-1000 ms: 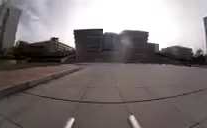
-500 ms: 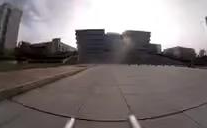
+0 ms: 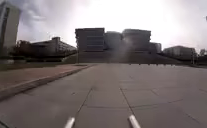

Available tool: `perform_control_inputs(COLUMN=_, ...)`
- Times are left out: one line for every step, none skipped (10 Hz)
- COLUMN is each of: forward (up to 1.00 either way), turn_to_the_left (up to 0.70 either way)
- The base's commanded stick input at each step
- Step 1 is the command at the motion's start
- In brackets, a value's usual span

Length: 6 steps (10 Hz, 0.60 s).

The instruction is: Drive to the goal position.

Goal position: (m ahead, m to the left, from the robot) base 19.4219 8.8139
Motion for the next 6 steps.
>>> perform_control_inputs(forward=1.00, turn_to_the_left=-0.27)
perform_control_inputs(forward=1.00, turn_to_the_left=-0.27)
perform_control_inputs(forward=1.00, turn_to_the_left=-0.27)
perform_control_inputs(forward=1.00, turn_to_the_left=-0.15)
perform_control_inputs(forward=1.00, turn_to_the_left=0.00)
perform_control_inputs(forward=1.00, turn_to_the_left=0.00)
